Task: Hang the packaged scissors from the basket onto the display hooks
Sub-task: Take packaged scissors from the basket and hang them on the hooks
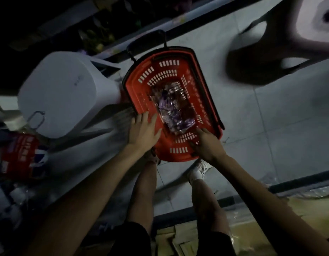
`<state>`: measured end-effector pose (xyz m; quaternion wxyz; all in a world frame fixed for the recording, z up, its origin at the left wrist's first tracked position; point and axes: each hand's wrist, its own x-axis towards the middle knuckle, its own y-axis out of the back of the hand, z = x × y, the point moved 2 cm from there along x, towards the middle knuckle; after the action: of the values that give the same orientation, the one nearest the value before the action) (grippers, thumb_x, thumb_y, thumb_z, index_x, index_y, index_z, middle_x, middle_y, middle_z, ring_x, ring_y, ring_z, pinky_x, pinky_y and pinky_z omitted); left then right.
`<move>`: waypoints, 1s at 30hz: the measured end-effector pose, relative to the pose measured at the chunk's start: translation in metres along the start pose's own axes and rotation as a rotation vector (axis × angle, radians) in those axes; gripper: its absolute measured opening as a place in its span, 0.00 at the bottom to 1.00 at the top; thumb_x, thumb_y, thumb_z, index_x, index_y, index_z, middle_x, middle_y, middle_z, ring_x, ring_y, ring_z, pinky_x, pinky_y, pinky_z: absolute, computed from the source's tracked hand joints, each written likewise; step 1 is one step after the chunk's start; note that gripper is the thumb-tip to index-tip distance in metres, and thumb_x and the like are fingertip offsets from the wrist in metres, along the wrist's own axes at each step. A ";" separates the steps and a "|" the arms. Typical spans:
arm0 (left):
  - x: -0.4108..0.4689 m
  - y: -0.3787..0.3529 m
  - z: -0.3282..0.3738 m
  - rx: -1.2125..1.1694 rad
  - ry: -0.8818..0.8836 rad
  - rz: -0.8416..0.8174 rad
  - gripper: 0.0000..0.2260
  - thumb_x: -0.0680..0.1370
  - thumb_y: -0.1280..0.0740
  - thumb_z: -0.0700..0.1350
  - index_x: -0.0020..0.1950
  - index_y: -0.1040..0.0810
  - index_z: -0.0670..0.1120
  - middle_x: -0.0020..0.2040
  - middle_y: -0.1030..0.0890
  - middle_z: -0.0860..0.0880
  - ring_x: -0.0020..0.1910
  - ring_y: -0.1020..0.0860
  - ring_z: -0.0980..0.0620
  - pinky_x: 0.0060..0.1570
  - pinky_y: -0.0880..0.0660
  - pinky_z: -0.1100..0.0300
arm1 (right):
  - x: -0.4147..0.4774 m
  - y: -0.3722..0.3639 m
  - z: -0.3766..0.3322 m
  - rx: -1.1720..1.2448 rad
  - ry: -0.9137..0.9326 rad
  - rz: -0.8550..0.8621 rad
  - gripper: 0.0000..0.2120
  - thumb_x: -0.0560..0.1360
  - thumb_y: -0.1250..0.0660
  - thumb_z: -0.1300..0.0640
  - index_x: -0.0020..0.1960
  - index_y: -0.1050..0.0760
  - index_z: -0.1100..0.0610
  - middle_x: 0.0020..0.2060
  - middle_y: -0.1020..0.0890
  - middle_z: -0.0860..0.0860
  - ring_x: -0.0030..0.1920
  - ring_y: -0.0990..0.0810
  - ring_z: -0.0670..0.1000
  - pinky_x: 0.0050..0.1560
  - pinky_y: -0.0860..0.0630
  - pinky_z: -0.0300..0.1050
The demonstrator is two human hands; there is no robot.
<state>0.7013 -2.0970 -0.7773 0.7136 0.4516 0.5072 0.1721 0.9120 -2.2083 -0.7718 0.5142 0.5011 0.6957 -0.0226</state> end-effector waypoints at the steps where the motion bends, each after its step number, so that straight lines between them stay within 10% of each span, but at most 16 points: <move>1: 0.017 -0.015 -0.008 0.033 -0.014 0.009 0.28 0.77 0.35 0.59 0.74 0.30 0.47 0.68 0.27 0.42 0.66 0.28 0.40 0.65 0.31 0.43 | 0.022 -0.013 0.002 -0.001 0.001 -0.002 0.25 0.77 0.32 0.50 0.72 0.30 0.54 0.67 0.23 0.56 0.64 0.22 0.60 0.61 0.23 0.56; 13: 0.130 -0.126 -0.048 0.166 -0.221 0.173 0.25 0.81 0.43 0.57 0.74 0.28 0.47 0.71 0.26 0.42 0.70 0.29 0.43 0.72 0.37 0.43 | 0.258 -0.125 0.062 -0.053 -0.252 0.107 0.21 0.82 0.36 0.47 0.70 0.30 0.57 0.61 0.21 0.59 0.60 0.20 0.61 0.48 0.28 0.46; 17: 0.132 -0.134 -0.051 0.158 -0.219 0.223 0.24 0.81 0.43 0.56 0.74 0.27 0.48 0.71 0.26 0.43 0.69 0.28 0.43 0.68 0.33 0.46 | 0.291 -0.139 0.068 -0.063 -0.463 0.052 0.31 0.84 0.50 0.35 0.60 0.21 0.59 0.48 0.16 0.59 0.41 0.15 0.57 0.33 0.26 0.41; 21: 0.133 -0.138 -0.051 0.169 -0.221 0.256 0.24 0.81 0.42 0.57 0.73 0.27 0.47 0.71 0.26 0.42 0.69 0.28 0.42 0.67 0.33 0.46 | 0.322 -0.149 0.063 -0.015 -0.313 0.191 0.33 0.81 0.42 0.36 0.80 0.43 0.50 0.75 0.33 0.60 0.71 0.30 0.63 0.69 0.29 0.57; 30: 0.135 -0.145 -0.052 0.167 -0.229 0.316 0.24 0.81 0.41 0.59 0.72 0.27 0.48 0.70 0.25 0.44 0.69 0.27 0.43 0.65 0.31 0.46 | 0.344 -0.156 0.067 -0.038 -0.311 0.246 0.33 0.81 0.36 0.45 0.79 0.43 0.60 0.73 0.34 0.65 0.70 0.30 0.67 0.68 0.30 0.60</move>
<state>0.6820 -2.0550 -0.9771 0.6908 0.5996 0.3584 0.1867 0.8572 -2.0906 -1.1328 0.6237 0.5627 0.5420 -0.0234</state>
